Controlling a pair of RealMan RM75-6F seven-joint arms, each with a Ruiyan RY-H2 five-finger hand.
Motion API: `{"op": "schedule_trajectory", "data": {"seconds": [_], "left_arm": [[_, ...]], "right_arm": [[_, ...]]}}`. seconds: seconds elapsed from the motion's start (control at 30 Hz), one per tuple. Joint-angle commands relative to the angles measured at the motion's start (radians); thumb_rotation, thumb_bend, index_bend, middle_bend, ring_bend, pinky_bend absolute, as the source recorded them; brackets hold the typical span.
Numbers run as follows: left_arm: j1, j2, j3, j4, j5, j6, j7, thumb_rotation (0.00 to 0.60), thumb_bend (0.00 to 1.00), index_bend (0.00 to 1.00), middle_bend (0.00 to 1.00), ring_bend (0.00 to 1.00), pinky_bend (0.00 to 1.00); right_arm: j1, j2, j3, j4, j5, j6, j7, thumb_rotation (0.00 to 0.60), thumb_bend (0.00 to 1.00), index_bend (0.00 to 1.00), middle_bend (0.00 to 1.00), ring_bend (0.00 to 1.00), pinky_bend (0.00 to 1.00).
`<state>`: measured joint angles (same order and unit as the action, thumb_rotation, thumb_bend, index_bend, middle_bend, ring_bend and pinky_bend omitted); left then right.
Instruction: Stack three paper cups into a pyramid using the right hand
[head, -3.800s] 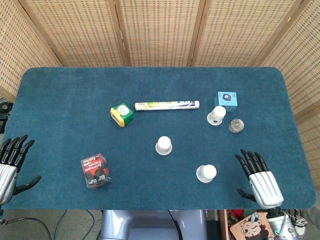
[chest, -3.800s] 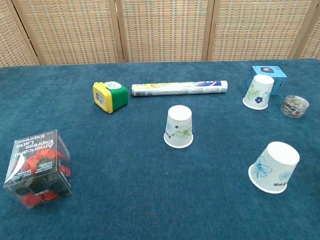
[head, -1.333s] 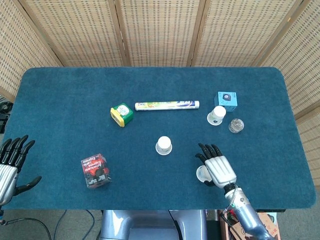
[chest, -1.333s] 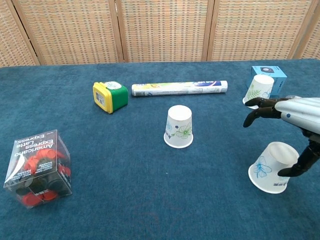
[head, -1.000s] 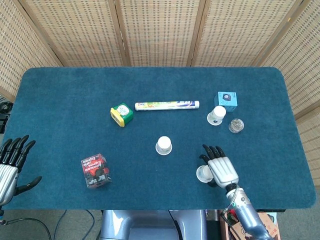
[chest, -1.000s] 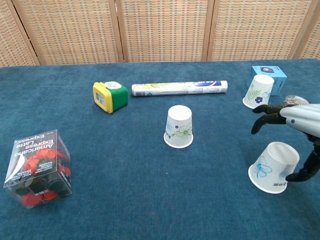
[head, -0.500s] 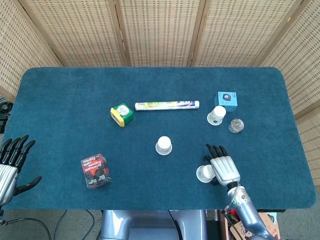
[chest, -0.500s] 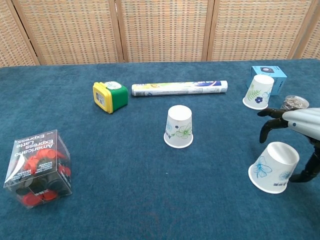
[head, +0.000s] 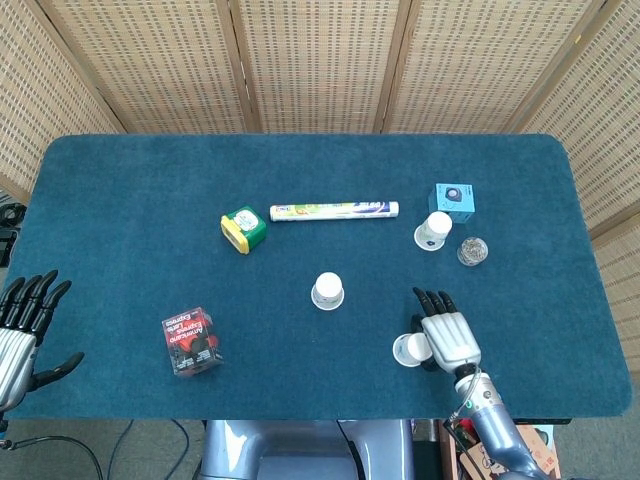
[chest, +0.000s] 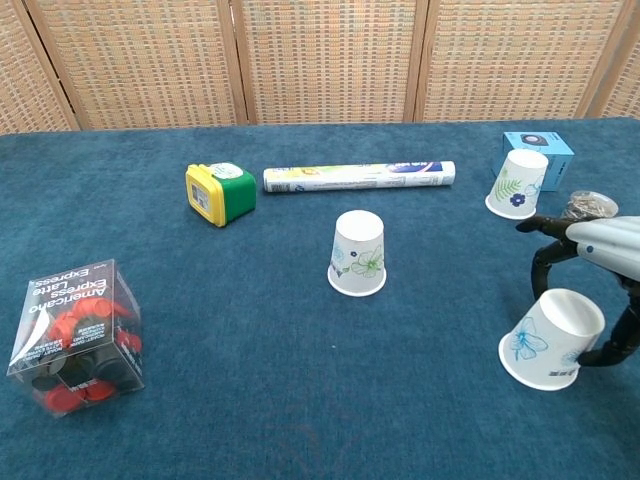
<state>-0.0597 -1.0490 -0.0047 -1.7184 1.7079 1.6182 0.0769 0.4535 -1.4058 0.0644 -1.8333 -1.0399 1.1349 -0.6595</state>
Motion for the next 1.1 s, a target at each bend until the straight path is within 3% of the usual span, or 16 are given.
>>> {"op": "schedule_trajectory", "data": {"seconds": [0.03,0.33,0.7,1.1], "left_arm": [[0.000,0.000,0.000,0.001,0.000,0.001,-0.001,0.600,0.18,0.00,0.00,0.00,0.00],[-0.001,0.000,-0.001,0.000,-0.002,-0.001,0.001,0.600,0.18,0.00,0.00,0.00,0.00],[-0.001,0.000,0.001,-0.001,-0.002,-0.003,0.004,0.600,0.18,0.00,0.00,0.00,0.00],[0.001,0.001,-0.003,0.001,-0.008,0.002,-0.002,0.600,0.18,0.00,0.00,0.00,0.00]], "right_arm": [[0.002,-0.002,-0.003,0.001,0.001,0.003,-0.001,0.600,0.14,0.48,0.00,0.00,0.00],[0.017,-0.007,-0.003,-0.007,-0.002,0.019,-0.012,0.600,0.14,0.49,0.01,0.00,0.00],[0.067,-0.013,0.039,-0.021,0.042,0.015,-0.047,0.600,0.14,0.50,0.01,0.00,0.00],[0.187,-0.087,0.120,0.065,0.196,-0.041,-0.117,0.600,0.14,0.50,0.02,0.00,0.00]]}}
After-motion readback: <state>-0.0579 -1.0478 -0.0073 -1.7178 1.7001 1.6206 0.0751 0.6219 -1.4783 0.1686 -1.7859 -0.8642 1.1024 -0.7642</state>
